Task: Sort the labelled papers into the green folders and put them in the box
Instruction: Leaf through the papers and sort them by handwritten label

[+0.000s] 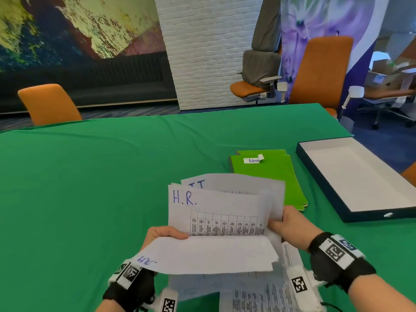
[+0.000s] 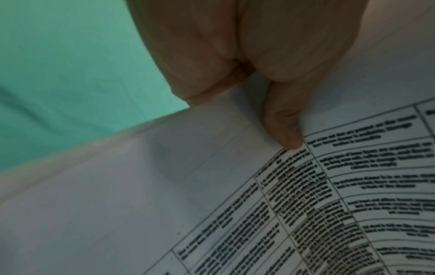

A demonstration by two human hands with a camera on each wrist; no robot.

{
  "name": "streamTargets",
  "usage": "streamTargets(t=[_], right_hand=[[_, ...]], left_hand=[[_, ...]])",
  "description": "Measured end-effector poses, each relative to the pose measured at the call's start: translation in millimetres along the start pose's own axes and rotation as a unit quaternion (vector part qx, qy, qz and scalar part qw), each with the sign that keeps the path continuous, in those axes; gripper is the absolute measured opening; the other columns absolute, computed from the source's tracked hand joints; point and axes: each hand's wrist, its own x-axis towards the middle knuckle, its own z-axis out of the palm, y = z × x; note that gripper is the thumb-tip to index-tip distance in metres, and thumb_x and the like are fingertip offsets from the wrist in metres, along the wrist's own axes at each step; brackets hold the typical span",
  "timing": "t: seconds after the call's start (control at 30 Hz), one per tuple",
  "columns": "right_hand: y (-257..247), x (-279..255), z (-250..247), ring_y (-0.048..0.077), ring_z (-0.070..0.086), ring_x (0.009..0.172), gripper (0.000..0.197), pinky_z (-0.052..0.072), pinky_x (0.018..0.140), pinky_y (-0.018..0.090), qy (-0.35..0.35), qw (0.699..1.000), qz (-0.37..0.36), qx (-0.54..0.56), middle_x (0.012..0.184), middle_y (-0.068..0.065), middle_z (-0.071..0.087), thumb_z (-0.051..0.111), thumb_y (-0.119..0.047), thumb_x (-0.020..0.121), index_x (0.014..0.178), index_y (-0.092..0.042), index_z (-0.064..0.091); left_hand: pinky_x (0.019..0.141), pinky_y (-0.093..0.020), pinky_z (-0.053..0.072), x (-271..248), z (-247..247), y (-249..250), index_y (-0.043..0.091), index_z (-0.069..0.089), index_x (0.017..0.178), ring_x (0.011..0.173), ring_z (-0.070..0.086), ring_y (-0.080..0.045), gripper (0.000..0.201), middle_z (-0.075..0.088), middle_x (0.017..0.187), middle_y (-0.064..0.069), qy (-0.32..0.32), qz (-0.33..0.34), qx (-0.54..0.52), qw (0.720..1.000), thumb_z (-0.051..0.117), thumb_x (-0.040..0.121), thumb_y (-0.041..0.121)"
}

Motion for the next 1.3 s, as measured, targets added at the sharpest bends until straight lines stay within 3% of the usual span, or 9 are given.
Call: streamTargets(t=[0.13, 0.27, 0.5, 0.7, 0.77, 0.9, 1.0, 1.17, 1.3], right_hand=[[-0.9, -4.5, -10.2, 0.008, 0.069, 0.092, 0.027, 0.056, 0.076, 0.023, -0.034, 0.999, -0.013, 0.004, 0.097, -0.007, 0.074, 0.058, 0.0, 0.087, 0.103, -0.02, 0.069], [-7.0, -5.1, -5.7, -0.007, 0.065, 0.086, 0.03, 0.049, 0.065, 0.011, -0.097, 0.993, -0.019, -0.056, 0.103, -0.011, 0.071, 0.057, -0.005, 0.088, 0.106, -0.025, 0.069], [8.8, -1.6, -0.9, 0.012, 0.069, 0.093, 0.033, 0.059, 0.076, 0.036, -0.132, 0.989, 0.019, -0.067, 0.107, -0.005, 0.071, 0.051, -0.01, 0.092, 0.113, -0.032, 0.065], [11.7, -1.7, 3.6, 0.01, 0.07, 0.085, 0.03, 0.054, 0.066, 0.024, -0.132, 0.99, 0.041, -0.004, 0.106, 0.0, 0.072, 0.048, -0.008, 0.095, 0.113, -0.023, 0.067], [11.3, -3.3, 5.9, 0.011, 0.069, 0.083, 0.027, 0.055, 0.069, 0.027, -0.128, 0.991, 0.045, 0.012, 0.107, 0.005, 0.072, 0.051, -0.01, 0.093, 0.111, -0.021, 0.069], [15.4, -3.1, 10.2, 0.023, 0.068, 0.097, 0.023, 0.053, 0.087, 0.045, -0.128, 0.99, 0.052, 0.036, 0.108, 0.006, 0.072, 0.055, -0.015, 0.093, 0.11, -0.02, 0.069], [22.2, -6.1, 10.3, 0.014, 0.068, 0.087, 0.025, 0.057, 0.081, 0.039, -0.144, 0.986, 0.075, 0.028, 0.105, 0.003, 0.072, 0.05, -0.013, 0.096, 0.111, -0.023, 0.068], [41.7, -16.0, 11.8, 0.02, 0.071, 0.087, 0.023, 0.056, 0.084, 0.042, -0.125, 0.986, 0.106, 0.034, 0.1, -0.001, 0.073, 0.052, -0.012, 0.095, 0.099, -0.026, 0.07], [43.6, -18.5, 20.6, 0.017, 0.068, 0.08, 0.021, 0.055, 0.081, 0.036, -0.106, 0.99, 0.09, 0.025, 0.084, -0.007, 0.073, 0.054, -0.014, 0.094, 0.096, -0.027, 0.069]], left_hand=[[0.042, -0.032, 0.054, -1.7, 2.0, -2.2, -0.002, 0.071, 0.053, 0.05, 0.064, -0.036, 0.061, 0.068, 0.065, -0.025, 0.002, 0.028, -0.003, 1.0, 0.095, 0.005, 0.028], [0.042, -0.031, 0.054, 3.2, 5.6, -3.9, 0.0, 0.072, 0.054, 0.049, 0.064, -0.034, 0.056, 0.068, 0.063, -0.023, 0.014, 0.037, 0.007, 0.999, 0.095, 0.011, 0.028], [0.037, -0.027, 0.05, 2.3, 16.6, -2.6, -0.001, 0.072, 0.056, 0.043, 0.061, -0.032, 0.057, 0.066, 0.059, -0.022, 0.011, 0.047, 0.0, 0.999, 0.095, 0.012, 0.028], [0.037, -0.026, 0.05, 4.0, 13.5, -13.0, -0.003, 0.071, 0.056, 0.042, 0.06, -0.03, 0.06, 0.065, 0.059, -0.021, 0.017, 0.032, -0.019, 0.999, 0.095, 0.01, 0.028], [0.039, -0.022, 0.05, 5.7, 14.8, -17.6, -0.001, 0.072, 0.055, 0.042, 0.061, -0.027, 0.051, 0.067, 0.058, -0.02, 0.024, 0.036, -0.008, 0.999, 0.093, 0.02, 0.029], [0.045, -0.037, 0.055, 9.9, 4.7, -25.6, -0.018, 0.065, 0.074, 0.057, 0.063, -0.042, 0.019, 0.065, 0.077, -0.034, 0.013, -0.086, -0.026, 0.996, 0.068, 0.058, -0.008], [0.041, -0.033, 0.054, 11.4, -5.0, -32.5, -0.014, 0.067, 0.07, 0.054, 0.064, -0.041, 0.041, 0.066, 0.076, -0.034, 0.051, -0.056, -0.028, 0.997, 0.087, 0.038, 0.002], [0.037, -0.026, 0.05, 4.6, -5.4, -37.2, -0.005, 0.071, 0.057, 0.045, 0.062, -0.034, 0.056, 0.067, 0.063, -0.027, 0.072, -0.018, -0.023, 0.997, 0.094, 0.014, 0.022], [0.036, -0.028, 0.05, 3.9, 7.3, -33.2, -0.005, 0.069, 0.054, 0.043, 0.061, -0.035, 0.036, 0.065, 0.062, -0.027, 0.069, -0.051, -0.007, 0.996, 0.087, 0.024, 0.004]])
